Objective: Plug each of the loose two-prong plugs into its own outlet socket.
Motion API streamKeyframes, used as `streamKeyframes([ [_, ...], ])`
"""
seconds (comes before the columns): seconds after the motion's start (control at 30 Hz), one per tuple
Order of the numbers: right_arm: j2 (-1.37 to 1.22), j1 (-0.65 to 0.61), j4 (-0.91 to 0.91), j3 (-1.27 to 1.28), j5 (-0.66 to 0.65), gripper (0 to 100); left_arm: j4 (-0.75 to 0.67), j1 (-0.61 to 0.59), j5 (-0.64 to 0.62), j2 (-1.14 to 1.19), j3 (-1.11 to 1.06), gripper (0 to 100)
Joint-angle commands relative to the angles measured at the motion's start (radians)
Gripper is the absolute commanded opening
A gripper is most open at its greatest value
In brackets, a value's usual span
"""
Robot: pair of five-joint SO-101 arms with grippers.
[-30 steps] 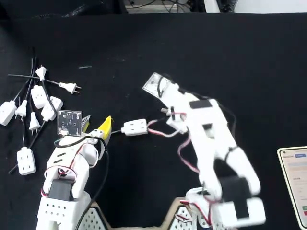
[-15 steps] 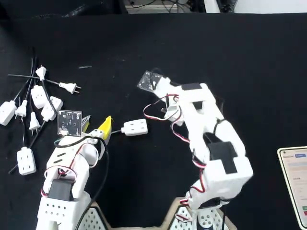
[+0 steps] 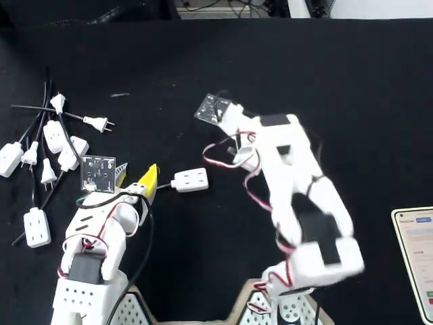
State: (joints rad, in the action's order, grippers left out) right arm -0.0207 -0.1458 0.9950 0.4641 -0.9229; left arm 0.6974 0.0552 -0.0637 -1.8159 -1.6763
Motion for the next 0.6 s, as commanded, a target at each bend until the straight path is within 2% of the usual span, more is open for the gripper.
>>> streamKeyframes([
  [0.0, 0.229, -0.075, 0.052, 0.087, 0.038, 1.1, -0.011, -0.012, 0.008, -0.008, -0.018, 22],
  [0.1, 0.351, -0.203, 0.014, 0.205, 0.097, 1.1, -0.006, -0.012, 0.008, -0.008, -0.002, 22],
  [0.3, 0.486, -0.414, -0.15, 0.326, 0.359, 1.1, -0.005, -0.012, 0.008, -0.008, 0.004, 22],
  [0.43, 0.466, -0.483, -0.236, 0.335, 0.477, 1.1, -0.003, -0.036, 0.0, -0.008, 0.024, 22],
  [0.57, 0.415, -0.525, -0.298, 0.335, 0.531, 1.1, -0.003, -0.091, -0.015, -0.008, 0.044, 22],
])
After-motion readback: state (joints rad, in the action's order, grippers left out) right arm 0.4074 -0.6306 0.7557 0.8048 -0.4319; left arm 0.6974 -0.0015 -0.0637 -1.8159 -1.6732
